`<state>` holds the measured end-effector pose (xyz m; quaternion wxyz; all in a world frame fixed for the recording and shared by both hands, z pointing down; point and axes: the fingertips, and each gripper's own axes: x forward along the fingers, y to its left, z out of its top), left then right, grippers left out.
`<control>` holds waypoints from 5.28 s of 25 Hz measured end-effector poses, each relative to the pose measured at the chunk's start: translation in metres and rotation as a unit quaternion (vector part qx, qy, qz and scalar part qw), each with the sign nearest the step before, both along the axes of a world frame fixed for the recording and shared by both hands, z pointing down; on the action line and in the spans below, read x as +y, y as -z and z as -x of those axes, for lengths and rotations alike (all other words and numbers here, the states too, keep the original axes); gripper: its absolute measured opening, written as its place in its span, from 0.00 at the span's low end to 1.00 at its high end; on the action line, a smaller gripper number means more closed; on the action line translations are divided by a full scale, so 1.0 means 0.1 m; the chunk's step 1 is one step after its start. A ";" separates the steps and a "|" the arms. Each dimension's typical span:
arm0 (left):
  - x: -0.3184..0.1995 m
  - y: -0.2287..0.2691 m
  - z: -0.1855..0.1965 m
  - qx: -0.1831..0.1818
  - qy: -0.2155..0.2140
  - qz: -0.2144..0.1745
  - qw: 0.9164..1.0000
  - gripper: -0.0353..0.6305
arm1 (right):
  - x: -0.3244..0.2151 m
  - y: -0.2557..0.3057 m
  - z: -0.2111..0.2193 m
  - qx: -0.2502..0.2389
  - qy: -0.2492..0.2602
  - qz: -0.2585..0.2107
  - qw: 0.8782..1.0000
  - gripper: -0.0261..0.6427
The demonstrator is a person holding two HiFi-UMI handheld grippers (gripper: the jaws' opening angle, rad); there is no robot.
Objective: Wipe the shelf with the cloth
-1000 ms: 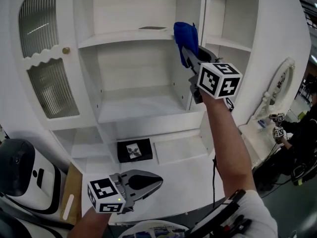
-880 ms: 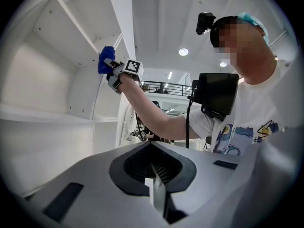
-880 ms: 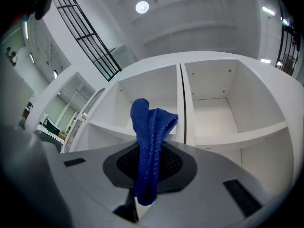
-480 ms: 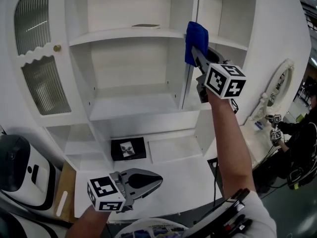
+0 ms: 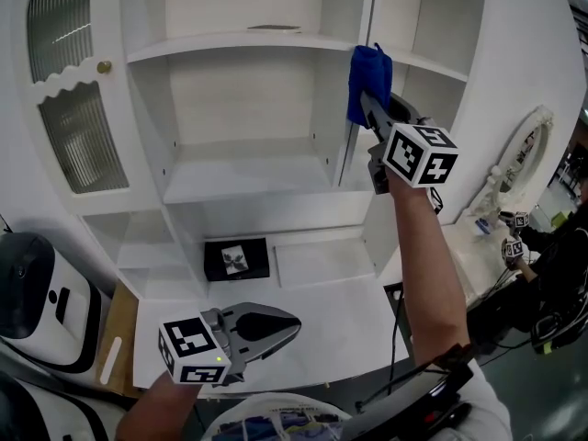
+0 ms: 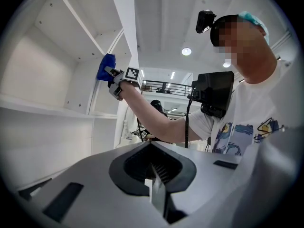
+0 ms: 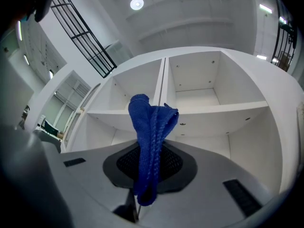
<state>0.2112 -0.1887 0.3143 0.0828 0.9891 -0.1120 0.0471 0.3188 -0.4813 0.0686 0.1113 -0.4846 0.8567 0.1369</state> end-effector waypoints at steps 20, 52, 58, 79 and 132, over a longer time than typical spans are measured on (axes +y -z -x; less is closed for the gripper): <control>0.09 -0.14 0.11 -0.004 0.002 0.018 1.000 0.06 | -0.06 -1.03 -0.03 0.027 -0.027 0.054 0.998 0.14; 0.17 -0.29 0.42 0.008 0.014 0.042 0.999 0.06 | -0.07 -2.27 0.10 0.033 -0.046 0.139 0.989 0.14; 0.20 -0.30 0.56 0.009 0.020 0.039 0.999 0.06 | -0.06 -2.32 0.33 0.025 -0.034 0.148 0.988 0.14; 0.37 -0.29 1.22 0.017 0.053 0.037 0.998 0.06 | 0.11 -2.31 1.46 0.007 0.022 0.148 0.989 0.14; 1.03 -0.36 2.81 0.060 0.055 0.059 0.995 0.06 | 0.62 -2.08 3.27 0.021 0.078 0.189 0.979 0.14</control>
